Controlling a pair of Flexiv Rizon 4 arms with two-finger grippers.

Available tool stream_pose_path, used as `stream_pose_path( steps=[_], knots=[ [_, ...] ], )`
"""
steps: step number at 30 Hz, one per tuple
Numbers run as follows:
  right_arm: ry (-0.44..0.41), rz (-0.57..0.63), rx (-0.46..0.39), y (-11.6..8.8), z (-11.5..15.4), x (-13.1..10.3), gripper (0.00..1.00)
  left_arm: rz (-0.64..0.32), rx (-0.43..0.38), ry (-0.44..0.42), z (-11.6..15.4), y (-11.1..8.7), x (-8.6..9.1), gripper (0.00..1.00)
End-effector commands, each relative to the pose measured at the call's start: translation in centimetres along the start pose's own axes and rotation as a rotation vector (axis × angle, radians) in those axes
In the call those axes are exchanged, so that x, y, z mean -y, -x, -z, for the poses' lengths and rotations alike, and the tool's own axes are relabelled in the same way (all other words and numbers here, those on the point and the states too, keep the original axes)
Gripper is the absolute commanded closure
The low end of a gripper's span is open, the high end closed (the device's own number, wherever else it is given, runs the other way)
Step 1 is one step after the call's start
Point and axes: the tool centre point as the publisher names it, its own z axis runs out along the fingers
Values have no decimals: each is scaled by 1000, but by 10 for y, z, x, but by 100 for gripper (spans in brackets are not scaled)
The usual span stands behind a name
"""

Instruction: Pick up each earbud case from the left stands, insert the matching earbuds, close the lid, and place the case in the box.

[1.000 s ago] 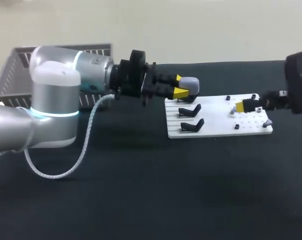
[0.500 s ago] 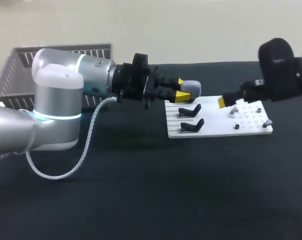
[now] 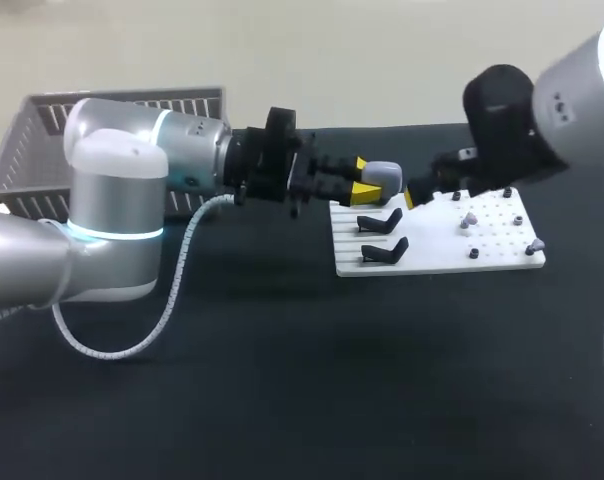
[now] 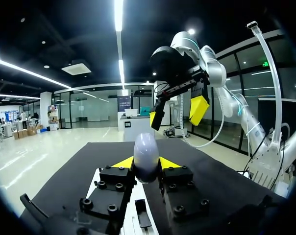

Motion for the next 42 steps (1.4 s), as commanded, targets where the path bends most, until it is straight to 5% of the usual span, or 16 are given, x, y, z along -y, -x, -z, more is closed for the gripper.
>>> stream_pose_path(
  steps=[1,17,42],
  knots=[
    [-149,0,5,7,-7,-6,0,0,-1,-1,0,0,-1,100],
    [-131,11,-12,22,-25,-15,0,0,-1,-1,0,0,-1,100],
    [-131,-39,-22,26,-37,5,0,0,-1,-1,0,0,-1,100]
  ],
)
